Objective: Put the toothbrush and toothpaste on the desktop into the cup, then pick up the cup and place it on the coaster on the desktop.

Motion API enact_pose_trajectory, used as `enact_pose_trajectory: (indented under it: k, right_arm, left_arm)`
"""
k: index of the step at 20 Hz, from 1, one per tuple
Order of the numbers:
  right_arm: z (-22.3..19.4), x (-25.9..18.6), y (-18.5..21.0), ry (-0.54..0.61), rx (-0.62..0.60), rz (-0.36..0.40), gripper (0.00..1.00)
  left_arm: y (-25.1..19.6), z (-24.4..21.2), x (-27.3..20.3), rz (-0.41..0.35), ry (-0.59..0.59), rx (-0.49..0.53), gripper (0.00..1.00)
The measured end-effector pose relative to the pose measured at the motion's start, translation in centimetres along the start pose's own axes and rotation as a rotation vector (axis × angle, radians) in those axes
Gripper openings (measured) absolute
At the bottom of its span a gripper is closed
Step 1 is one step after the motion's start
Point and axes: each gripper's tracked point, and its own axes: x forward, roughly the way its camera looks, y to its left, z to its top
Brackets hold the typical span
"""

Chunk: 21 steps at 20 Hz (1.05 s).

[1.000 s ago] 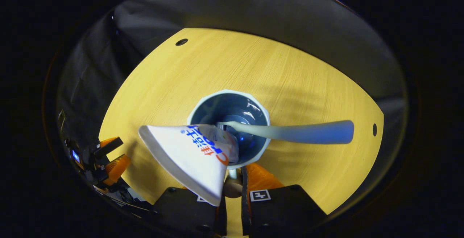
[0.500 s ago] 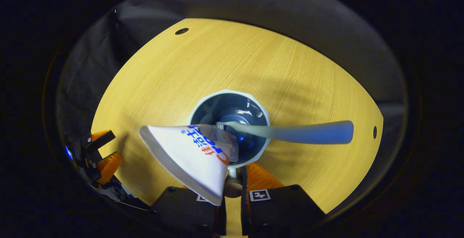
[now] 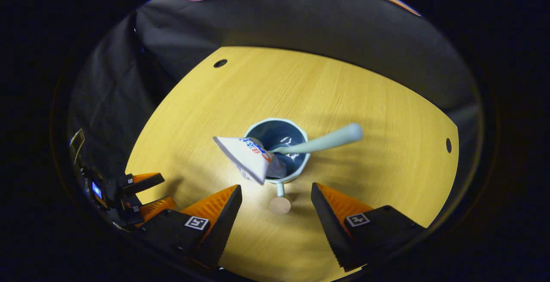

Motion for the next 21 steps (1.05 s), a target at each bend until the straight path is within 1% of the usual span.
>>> enact_pose_trajectory:
  k: [1, 2, 3, 4, 5, 6, 7, 8, 9, 10, 11, 13, 14, 17, 19, 21]
  right_arm:
    - [-0.4, -1.5, -0.9, -0.023, 0.013, -0.011, 0.96]
    - [-1.3, -2.7, -2.1, -0.048, 0.02, -0.033, 1.0]
    - [-2.2, -4.3, -3.3, -0.067, 0.029, -0.055, 0.96]
    - [-3.3, -6.0, -4.4, -0.086, 0.046, -0.069, 0.99]
    - [-4.2, -7.5, -5.5, -0.109, 0.073, -0.077, 0.95]
    - [-5.0, -8.7, -6.1, -0.142, 0.108, -0.086, 0.99]
    - [-5.5, -9.7, -6.9, -0.187, 0.144, -0.102, 0.99]
    - [-5.8, -10.3, -7.5, -0.23, 0.174, -0.117, 0.99]
    - [-6.2, -11.1, -8.3, -0.271, 0.202, -0.137, 0.96]
    - [-6.6, -12.2, -8.8, -0.307, 0.227, -0.156, 0.99]
    - [-7.1, -13.1, -9.2, -0.336, 0.255, -0.173, 0.96]
    - [-8.3, -15.2, -9.9, -0.39, 0.3, -0.178, 0.96]
    - [-9.5, -15.7, -10.3, -0.4, 0.317, -0.182, 0.99]
    - [-12.1, -15.9, -11.3, -0.4, 0.349, -0.221, 0.99]
    - [-12.9, -16.0, -11.5, -0.41, 0.376, -0.236, 0.99]
    - [-13.0, -15.7, -11.1, -0.421, 0.41, -0.236, 0.99]
  left_arm:
    - [-0.5, 0.2, 0.0, -0.004, 0.0, 0.006, 0.94]
    - [-1.1, 0.4, 0.0, -0.009, -0.002, 0.012, 0.94]
    - [-1.7, 0.6, -0.1, -0.013, -0.002, 0.02, 0.94]
    - [-2.4, 0.7, -0.1, -0.016, -0.002, 0.029, 0.94]
    - [-3.1, 1.0, -0.1, -0.022, -0.003, 0.037, 0.94]
    - [-4.0, 1.2, 0.0, -0.029, -0.006, 0.045, 0.94]
    - [-4.7, 1.5, 0.2, -0.035, -0.011, 0.05, 0.94]
    - [-5.5, 1.6, 0.4, -0.042, -0.016, 0.048, 0.94]
    - [-6.3, 1.6, 0.8, -0.055, -0.011, 0.041, 0.94]
    - [-7.1, 1.5, 1.1, -0.066, -0.007, 0.032, 0.94]
    - [-7.9, 1.5, 1.4, -0.076, 0.001, 0.02, 0.94]
    - [-8.8, 1.1, 1.7, -0.087, 0.028, -0.008, 0.94]
    - [-9.4, 1.2, 1.7, -0.093, 0.033, -0.021, 0.94]
    - [-10.1, 0.6, 1.6, -0.096, 0.056, -0.037, 0.94]
    - [-10.4, 0.4, 1.7, -0.104, 0.069, -0.033, 0.94]
    - [-10.4, 0.5, 1.4, -0.11, 0.072, -0.022, 0.94]
